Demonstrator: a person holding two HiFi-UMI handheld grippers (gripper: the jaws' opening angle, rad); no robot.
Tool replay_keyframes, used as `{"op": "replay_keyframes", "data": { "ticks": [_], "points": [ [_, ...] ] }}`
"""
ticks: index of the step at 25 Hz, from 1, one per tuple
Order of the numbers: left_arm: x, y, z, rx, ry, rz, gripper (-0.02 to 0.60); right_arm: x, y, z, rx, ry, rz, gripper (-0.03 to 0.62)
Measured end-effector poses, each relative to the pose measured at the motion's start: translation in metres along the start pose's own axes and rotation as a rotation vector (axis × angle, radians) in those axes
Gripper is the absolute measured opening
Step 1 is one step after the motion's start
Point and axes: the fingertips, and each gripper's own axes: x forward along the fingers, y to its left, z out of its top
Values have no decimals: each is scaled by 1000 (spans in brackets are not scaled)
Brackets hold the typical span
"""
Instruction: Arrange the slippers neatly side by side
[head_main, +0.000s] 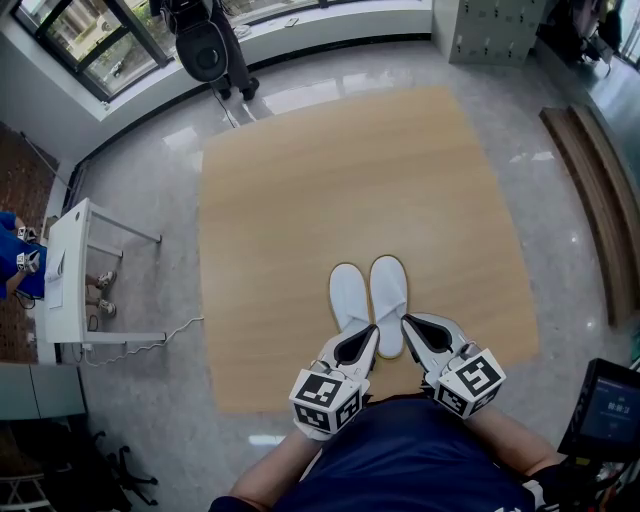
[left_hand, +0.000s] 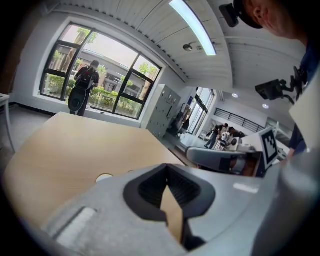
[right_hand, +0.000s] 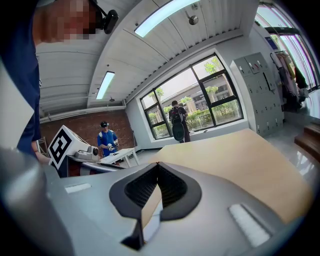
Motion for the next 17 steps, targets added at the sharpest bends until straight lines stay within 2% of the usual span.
{"op": "replay_keyframes", "data": {
  "ticks": [10, 17],
  "points": [
    [-1, -2, 0, 9, -3, 5, 3, -2, -1, -2, -32, 2, -6, 6],
    [9, 15, 22, 40, -36, 28, 3, 18, -5, 23, -100, -31, 11, 6]
  ]
}}
